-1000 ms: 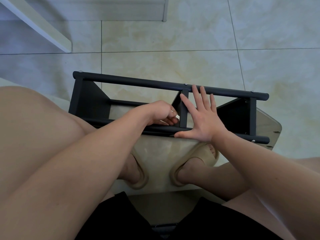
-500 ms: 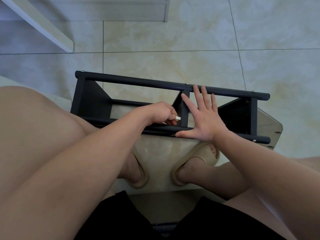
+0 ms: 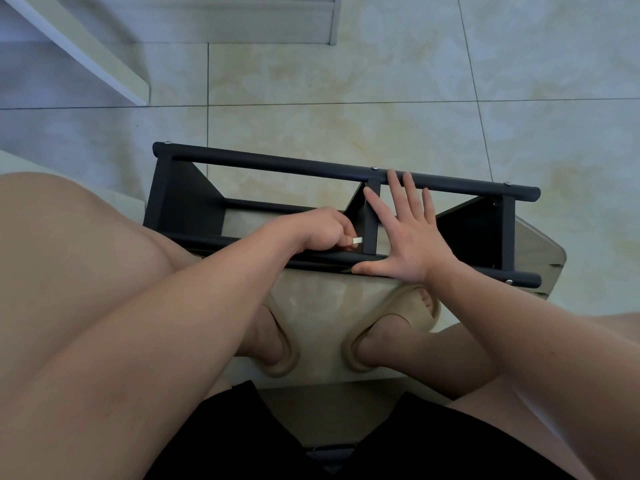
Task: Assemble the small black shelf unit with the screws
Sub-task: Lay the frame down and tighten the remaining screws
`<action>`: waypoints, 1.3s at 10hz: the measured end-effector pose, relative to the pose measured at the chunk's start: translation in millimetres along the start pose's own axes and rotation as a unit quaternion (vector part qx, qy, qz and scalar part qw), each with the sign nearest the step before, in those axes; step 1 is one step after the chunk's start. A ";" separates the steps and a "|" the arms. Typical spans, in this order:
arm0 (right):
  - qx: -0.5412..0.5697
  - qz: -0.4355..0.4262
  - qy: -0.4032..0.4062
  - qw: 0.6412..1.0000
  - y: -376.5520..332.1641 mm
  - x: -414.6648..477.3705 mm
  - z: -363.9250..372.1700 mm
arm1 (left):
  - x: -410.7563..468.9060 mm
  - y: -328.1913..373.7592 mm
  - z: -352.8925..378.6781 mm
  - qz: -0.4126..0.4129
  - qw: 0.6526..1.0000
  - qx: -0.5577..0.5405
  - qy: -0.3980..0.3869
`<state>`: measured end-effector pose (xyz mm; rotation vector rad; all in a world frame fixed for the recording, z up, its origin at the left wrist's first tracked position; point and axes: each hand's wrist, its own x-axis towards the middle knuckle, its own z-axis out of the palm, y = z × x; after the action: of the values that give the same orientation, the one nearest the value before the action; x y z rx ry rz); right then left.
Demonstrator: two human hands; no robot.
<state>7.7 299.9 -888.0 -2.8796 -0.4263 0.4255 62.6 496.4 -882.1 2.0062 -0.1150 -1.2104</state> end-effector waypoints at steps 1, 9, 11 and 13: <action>0.000 0.001 -0.001 1.000 -0.1 0.1 0.1 | -0.4 0.0 0.4 0.001 1.000 0.012 -0.005; 0.007 0.002 -0.005 1.000 0.2 -0.8 -1.4 | -1.8 12.0 -8.5 0.007 0.999 -0.026 0.025; 0.013 -0.001 -0.001 1.000 0.0 -0.7 -1.2 | 2.8 13.9 1.7 -0.066 0.967 -0.243 0.036; 0.010 0.001 -0.004 1.000 -0.1 -0.5 -2.1 | 3.9 15.0 3.2 -0.077 0.956 -0.275 0.069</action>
<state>7.8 299.5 -885.8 -2.8609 -0.4183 0.4381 66.7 482.4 -875.9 1.6148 0.4129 -1.0462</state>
